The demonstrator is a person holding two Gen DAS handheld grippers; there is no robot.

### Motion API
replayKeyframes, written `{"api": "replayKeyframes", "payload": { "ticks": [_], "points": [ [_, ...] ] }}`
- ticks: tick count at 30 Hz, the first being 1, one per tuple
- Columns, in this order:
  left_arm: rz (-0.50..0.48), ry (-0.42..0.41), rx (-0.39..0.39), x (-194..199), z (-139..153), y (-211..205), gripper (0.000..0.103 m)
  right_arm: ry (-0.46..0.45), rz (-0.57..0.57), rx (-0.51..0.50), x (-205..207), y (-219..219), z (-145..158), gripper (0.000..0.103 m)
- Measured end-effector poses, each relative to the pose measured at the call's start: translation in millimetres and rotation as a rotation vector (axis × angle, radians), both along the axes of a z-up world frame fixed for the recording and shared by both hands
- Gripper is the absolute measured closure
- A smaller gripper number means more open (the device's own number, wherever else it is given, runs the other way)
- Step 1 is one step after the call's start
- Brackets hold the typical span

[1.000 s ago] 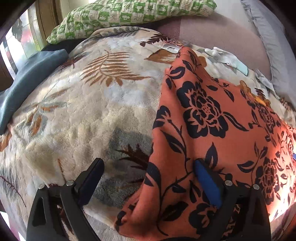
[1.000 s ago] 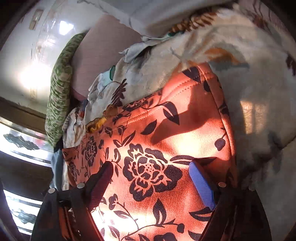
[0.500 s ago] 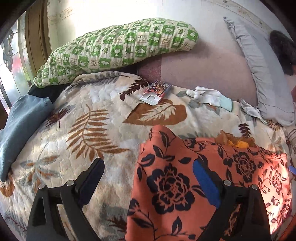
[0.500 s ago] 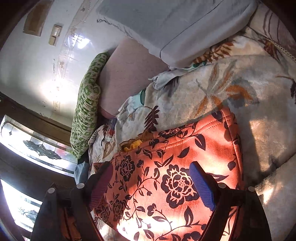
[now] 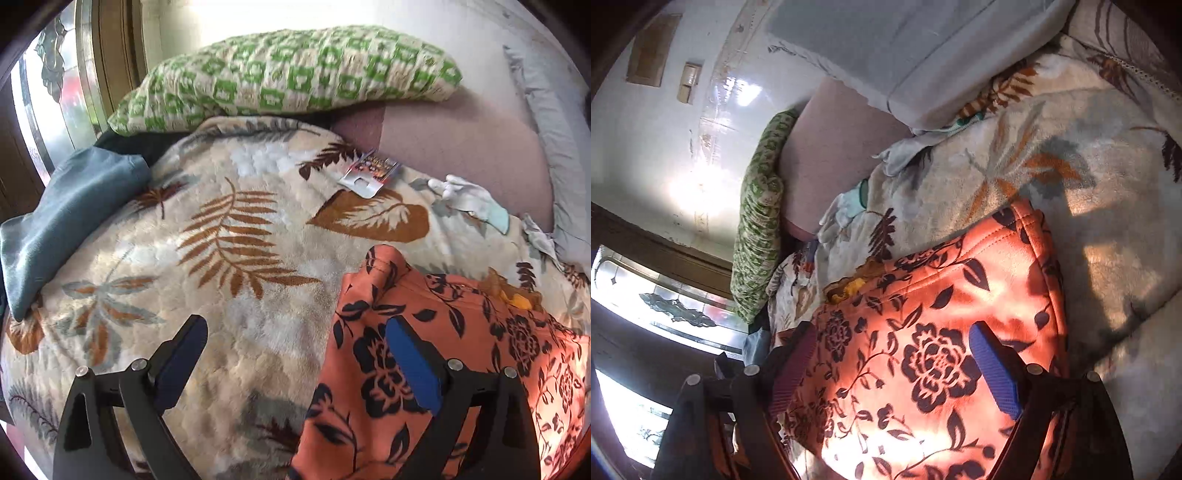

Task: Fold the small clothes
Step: 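Straighten the folded dress edges with both tools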

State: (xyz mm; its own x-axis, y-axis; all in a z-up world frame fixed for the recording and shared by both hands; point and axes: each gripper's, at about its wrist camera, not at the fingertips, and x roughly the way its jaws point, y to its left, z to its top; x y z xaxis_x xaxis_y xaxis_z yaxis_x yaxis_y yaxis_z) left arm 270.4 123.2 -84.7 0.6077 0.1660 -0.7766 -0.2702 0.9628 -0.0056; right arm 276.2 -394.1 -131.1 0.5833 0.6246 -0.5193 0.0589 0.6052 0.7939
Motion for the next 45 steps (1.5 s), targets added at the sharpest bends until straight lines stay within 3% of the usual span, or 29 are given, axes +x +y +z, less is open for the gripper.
{"api": "replayKeyframes", "payload": {
  "ticks": [5,8,12,16,19,21,25,28,32,36,41,45],
  "points": [
    [-0.010,-0.035,0.015,-63.9,16.8,-2.3,0.006,-0.065,0.060,0.047,-72.5,31.4,30.4,0.015],
    [-0.012,-0.031,-0.001,-92.0,17.1,-7.7,0.006,-0.020,0.074,0.017,-94.0,50.2,8.8,0.014],
    [-0.029,-0.029,-0.012,-122.3,21.6,-17.6,0.006,0.194,0.031,-0.065,-83.3,50.9,-55.7,0.014],
    [-0.036,-0.054,0.009,-139.5,29.4,-22.7,0.006,0.112,0.033,-0.067,-89.7,55.4,-24.8,0.014],
    [-0.036,-0.058,-0.006,-142.2,30.2,-23.2,0.006,0.047,0.073,-0.098,-98.5,66.7,-3.2,0.014],
    [-0.041,-0.051,-0.001,-141.1,28.3,-25.5,0.006,0.031,0.092,-0.103,-100.2,72.6,-5.5,0.014],
    [-0.046,-0.019,-0.002,-137.2,21.9,-28.4,0.006,0.169,0.093,-0.142,-80.8,70.1,-52.5,0.014],
    [-0.041,-0.025,0.011,-136.7,22.2,-29.6,0.006,0.145,0.058,-0.080,-82.9,58.1,-42.1,0.014],
    [-0.055,-0.038,-0.012,-132.8,22.7,-39.6,0.006,0.026,0.010,-0.034,-116.6,41.6,-5.8,0.014],
    [-0.120,-0.036,0.000,-123.8,17.1,-68.2,0.006,0.055,-0.093,0.087,-163.7,20.0,-18.3,0.014],
    [-0.165,-0.004,-0.010,-115.2,6.3,-88.4,0.006,0.136,-0.153,0.072,-164.5,-0.8,-41.7,0.014],
    [-0.132,-0.030,-0.041,-107.7,8.8,-59.8,0.006,0.094,-0.167,0.024,-148.2,-15.3,-25.2,0.014]
  ]
}}
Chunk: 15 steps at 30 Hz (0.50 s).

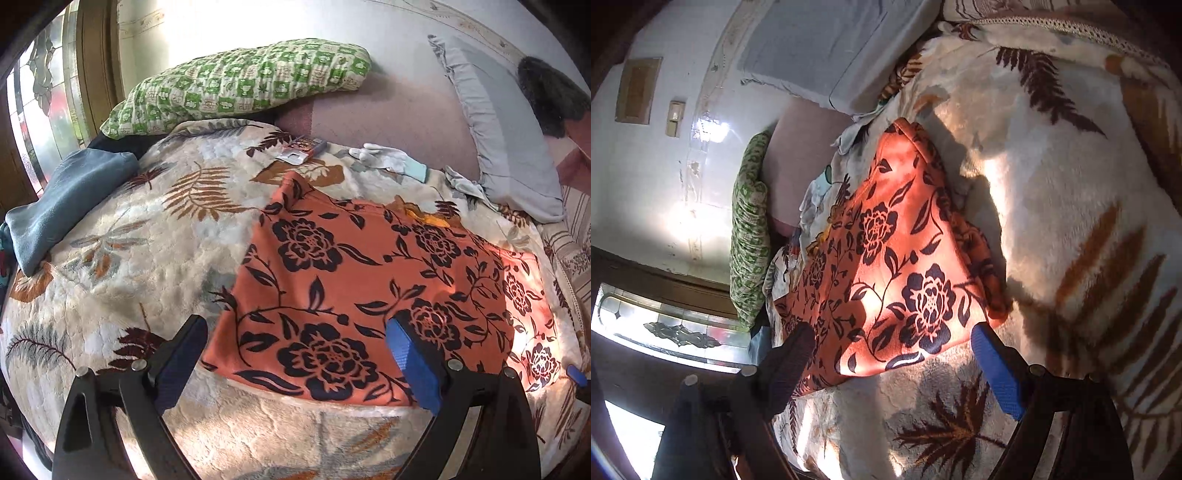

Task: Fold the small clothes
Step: 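Straighten the folded dress edges with both tools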

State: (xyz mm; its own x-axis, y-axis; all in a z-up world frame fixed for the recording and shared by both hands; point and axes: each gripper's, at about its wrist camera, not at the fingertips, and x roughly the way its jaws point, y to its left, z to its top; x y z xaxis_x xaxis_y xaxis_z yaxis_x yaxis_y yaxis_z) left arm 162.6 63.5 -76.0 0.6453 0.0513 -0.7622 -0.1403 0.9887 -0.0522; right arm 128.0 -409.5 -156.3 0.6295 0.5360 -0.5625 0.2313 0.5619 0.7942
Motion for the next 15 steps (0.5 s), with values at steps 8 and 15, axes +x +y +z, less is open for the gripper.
{"api": "replayKeyframes", "payload": {
  "ticks": [8,15],
  "points": [
    [-0.038,-0.025,-0.135,62.1,-3.7,71.1,0.006,-0.028,0.103,-0.204,86.0,-12.3,19.3,0.014],
    [-0.042,0.072,-0.288,114.3,-45.6,92.4,0.007,0.079,0.183,-0.258,146.1,-8.9,-26.6,0.014]
  ]
}}
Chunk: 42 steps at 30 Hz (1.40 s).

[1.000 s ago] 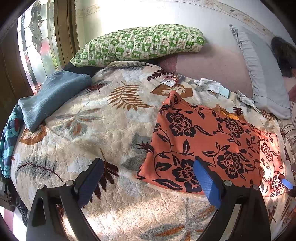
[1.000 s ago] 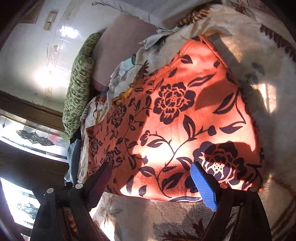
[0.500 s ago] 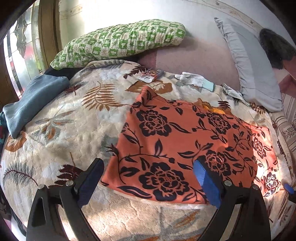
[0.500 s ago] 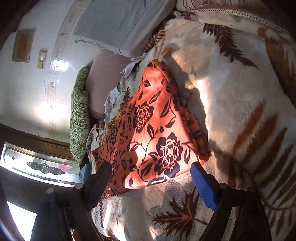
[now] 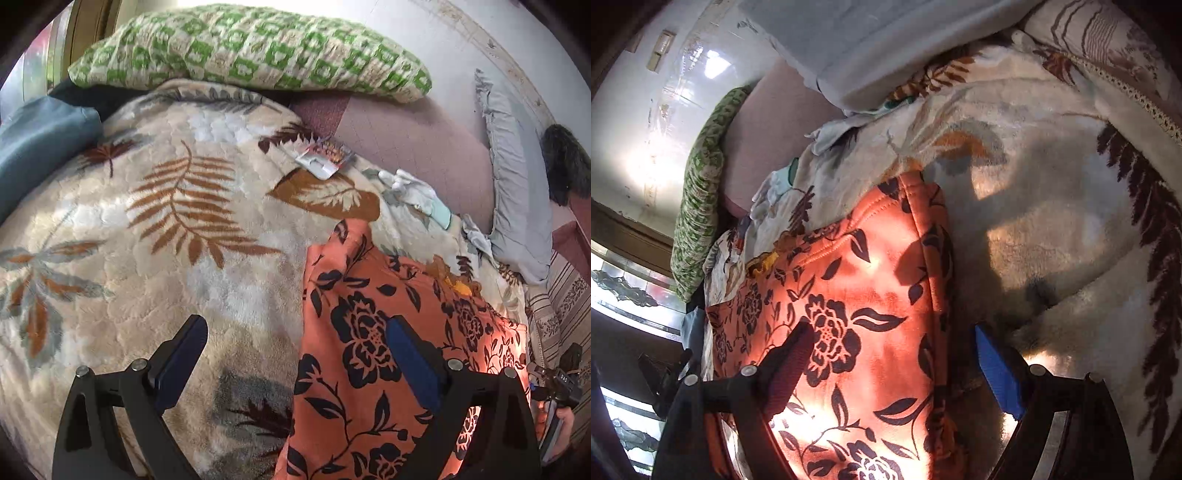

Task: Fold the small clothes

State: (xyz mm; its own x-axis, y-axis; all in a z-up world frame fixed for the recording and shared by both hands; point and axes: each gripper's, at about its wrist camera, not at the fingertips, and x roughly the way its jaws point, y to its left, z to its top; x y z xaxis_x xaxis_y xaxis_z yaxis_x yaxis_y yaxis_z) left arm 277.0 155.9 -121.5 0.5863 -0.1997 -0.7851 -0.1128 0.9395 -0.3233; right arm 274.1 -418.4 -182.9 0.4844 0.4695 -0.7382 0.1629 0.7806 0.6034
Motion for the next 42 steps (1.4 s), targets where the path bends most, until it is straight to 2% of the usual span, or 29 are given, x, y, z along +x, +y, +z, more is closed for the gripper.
{"api": "replayKeyframes", "payload": {
  "ticks": [2,3,4,5,6,7,8,9,10,11,12,13,15,16,18,20,22,26,27,30,32,35,37,38,39,40,42],
  "points": [
    [-0.066,0.010,-0.055,1.3,-5.9,-8.0,0.018,-0.023,0.015,-0.012,-2.7,6.0,-1.2,0.013],
    [-0.099,-0.008,-0.071,-0.1,-4.8,-13.3,0.020,-0.029,0.032,0.023,-4.5,8.1,1.3,0.013],
    [-0.118,-0.028,-0.063,-0.3,-3.6,-18.3,0.020,-0.038,0.046,0.082,-7.9,9.7,4.8,0.013],
    [-0.121,-0.025,-0.038,1.9,-6.8,-22.3,0.020,-0.058,0.052,0.090,-11.6,11.3,10.0,0.014],
    [-0.118,0.012,-0.029,7.0,-15.1,-23.5,0.020,-0.063,0.059,0.052,-12.7,13.4,13.1,0.013],
    [-0.117,0.080,-0.051,12.8,-26.9,-22.8,0.021,-0.049,0.064,0.027,-11.3,15.1,10.7,0.014],
    [-0.107,0.086,-0.055,12.8,-29.6,-22.5,0.023,-0.019,0.069,0.040,-8.3,15.6,2.6,0.013],
    [-0.112,0.080,-0.034,11.2,-26.1,-24.7,0.037,0.006,0.064,0.058,-6.1,14.9,-5.4,0.013],
    [-0.146,0.104,-0.047,12.6,-25.2,-27.7,0.074,0.000,0.059,0.066,-6.6,14.9,-6.3,0.014],
    [-0.166,0.130,-0.075,14.7,-25.7,-29.1,0.084,-0.008,0.063,0.074,-7.4,16.3,-3.3,0.023],
    [-0.164,0.139,-0.075,16.2,-25.5,-29.4,0.085,-0.007,0.079,0.096,-7.6,19.4,-0.8,0.039],
    [-0.166,0.153,-0.070,18.6,-27.4,-30.7,0.086,0.006,0.096,0.071,-7.2,24.7,1.8,0.044],
    [-0.146,0.187,-0.080,24.2,-31.7,-30.2,0.086,0.063,0.115,-0.050,-2.2,34.2,-3.0,0.069],
    [-0.134,0.205,-0.079,27.4,-30.8,-30.9,0.087,0.089,0.100,-0.041,0.2,32.0,-11.2,0.070],
    [-0.134,0.212,-0.016,29.1,-17.9,-40.2,0.091,0.106,0.085,-0.021,2.7,28.5,-12.1,0.076],
    [-0.134,0.164,0.027,21.5,4.9,-47.2,0.091,0.094,0.113,-0.091,2.2,37.8,2.4,0.080],
    [-0.120,0.104,0.009,7.8,31.5,-43.8,0.091,0.041,0.123,-0.120,-2.8,43.4,27.6,0.082],
    [-0.132,-0.008,0.054,-33.7,89.4,-51.9,0.091,-0.065,0.129,-0.112,-18.3,47.9,87.9,0.083],
    [-0.126,-0.020,0.045,-44.0,99.8,-51.4,0.091,-0.085,0.140,-0.115,-23.1,49.7,101.8,0.082],
    [-0.098,-0.025,0.022,-70.1,109.2,-45.0,0.091,-0.111,0.155,-0.108,-37.2,47.5,126.2,0.082],
    [-0.078,0.011,0.009,-75.0,90.6,-37.9,0.089,-0.083,0.155,-0.081,-42.9,39.7,119.5,0.082],
    [-0.048,0.134,0.069,-63.1,30.9,-32.2,0.074,0.002,0.164,-0.060,-47.1,33.6,74.3,0.073],
    [0.004,0.218,0.151,-63.5,0.0,-24.4,0.069,0.126,0.129,-0.126,-49.6,29.9,30.6,0.048],
    [0.016,0.203,0.130,-68.5,0.1,-18.6,0.065,0.172,0.111,-0.188,-52.3,29.2,15.8,0.040],
    [0.037,0.168,0.118,-75.2,8.3,-13.8,0.060,0.158,0.099,-0.209,-58.2,27.8,12.7,0.040],
    [0.053,0.125,0.131,-82.4,20.1,-11.1,0.054,0.121,0.085,-0.210,-65.2,26.7,18.9,0.040],
    [0.072,0.015,0.167,-97.2,48.5,-10.2,0.047,0.051,0.058,-0.272,-77.6,26.7,43.1,0.036]
  ]
}}
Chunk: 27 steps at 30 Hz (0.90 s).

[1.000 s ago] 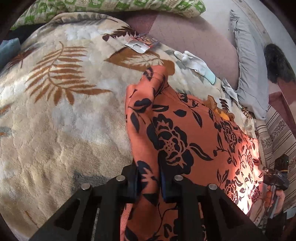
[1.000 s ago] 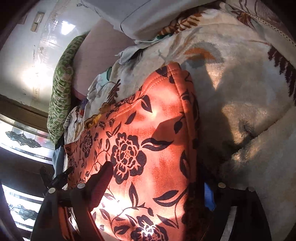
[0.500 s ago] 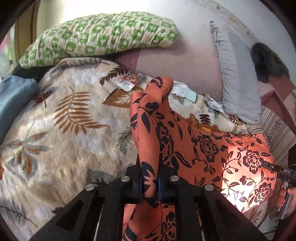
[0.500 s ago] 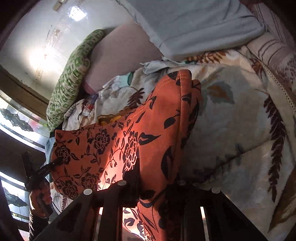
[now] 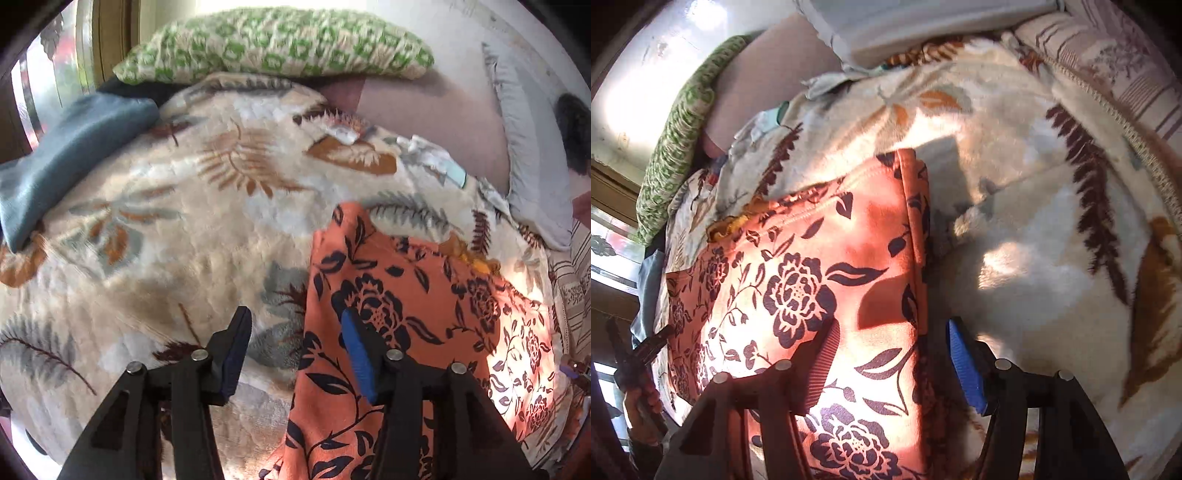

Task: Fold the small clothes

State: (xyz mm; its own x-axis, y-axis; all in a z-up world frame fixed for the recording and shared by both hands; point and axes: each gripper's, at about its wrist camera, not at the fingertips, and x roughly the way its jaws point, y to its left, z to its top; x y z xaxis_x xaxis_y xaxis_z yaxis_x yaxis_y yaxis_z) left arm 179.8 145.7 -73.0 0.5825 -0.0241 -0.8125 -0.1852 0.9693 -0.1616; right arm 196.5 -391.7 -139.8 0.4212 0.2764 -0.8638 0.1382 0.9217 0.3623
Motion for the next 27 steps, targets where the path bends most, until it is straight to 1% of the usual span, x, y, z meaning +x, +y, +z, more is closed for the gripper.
{"api": "replayKeyframes", "payload": {
  "ticks": [1,2,3,5,7,9,10,11,12,13,14,15,16,17,18,19,20,21,22,23,24,25,26,27],
  "points": [
    [-0.011,-0.050,-0.004,-5.9,12.1,-1.0,0.041,-0.048,-0.005,-0.038,-5.0,1.1,14.9,0.036],
    [-0.031,-0.083,-0.019,-9.9,21.3,-3.4,0.039,-0.101,-0.003,-0.053,-7.9,2.7,30.2,0.035],
    [-0.057,-0.102,-0.036,-10.8,26.1,-7.5,0.038,-0.145,0.010,-0.026,-9.8,5.3,42.5,0.034],
    [-0.135,-0.122,-0.063,-9.6,29.1,-23.4,0.038,-0.196,0.061,0.102,-3.0,13.5,59.0,0.031],
    [-0.212,-0.133,-0.079,-1.2,22.1,-40.6,0.038,-0.206,0.115,0.222,11.7,26.5,58.7,0.030],
    [-0.268,-0.118,-0.086,12.5,6.9,-55.7,0.038,-0.202,0.125,0.253,28.5,35.6,45.2,0.030],
    [-0.267,-0.098,-0.079,22.2,-4.8,-58.1,0.038,-0.190,0.106,0.258,37.0,34.9,33.0,0.030],
    [-0.247,-0.069,-0.044,32.1,-18.9,-60.3,0.038,-0.169,0.082,0.265,46.6,31.4,18.0,0.030],
    [-0.208,-0.003,0.012,44.3,-37.4,-59.7,0.038,-0.129,0.057,0.275,53.9,27.3,-3.3,0.030],
    [-0.157,0.098,0.071,52.1,-57.3,-58.3,0.038,-0.066,0.016,0.289,62.7,20.1,-25.5,0.031],
    [-0.127,0.148,0.075,57.9,-71.3,-52.4,0.034,-0.056,-0.028,0.362,63.8,12.3,-39.3,0.031],
    [-0.096,0.115,0.060,55.7,-69.3,-46.9,0.024,-0.086,-0.065,0.416,60.8,5.4,-38.5,0.031],
    [-0.077,0.112,0.047,53.9,-66.1,-43.6,0.024,-0.079,-0.073,0.424,59.9,5.1,-32.7,0.031],
    [-0.067,0.112,0.047,51.5,-61.8,-42.9,0.024,-0.069,-0.060,0.393,59.0,8.8,-22.9,0.031],
    [-0.060,0.093,0.056,47.1,-55.9,-43.1,0.024,-0.084,-0.035,0.343,56.0,15.0,-10.1,0.031],
    [-0.060,0.063,0.064,41.2,-50.6,-43.9,0.024,-0.121,0.012,0.317,51.0,21.9,3.6,0.031],
    [-0.064,0.044,0.074,37.1,-47.1,-45.1,0.024,-0.159,0.060,0.319,45.3,27.9,15.0,0.030],
    [-0.069,0.044,0.084,37.0,-48.0,-45.5,0.024,-0.185,0.084,0.322,39.9,32.5,21.2,0.025],
    [-0.072,0.067,0.089,41.5,-53.4,-45.0,0.024,-0.191,0.085,0.309,37.0,35.5,21.2,0.021],
    [-0.068,0.122,0.090,48.4,-63.6,-44.1,0.024,-0.171,0.074,0.276,38.7,36.9,13.4,0.016],
    [-0.065,0.164,0.075,54.1,-71.4,-42.4,0.022,-0.105,0.060,0.230,46.6,36.7,-4.7,0.016],
    [-0.050,0.168,0.064,55.6,-69.5,-41.0,0.022,0.003,0.039,0.209,57.1,35.0,-29.1,0.016],
    [-0.044,0.164,0.065,53.1,-61.6,-41.2,0.023,0.014,0.005,0.215,59.7,29.0,-36.0,0.016],
    [-0.052,0.134,0.074,47.9,-50.5,-43.1,0.024,0.001,-0.019,0.211,59.7,28.3,-26.3,0.016]
  ]
}}
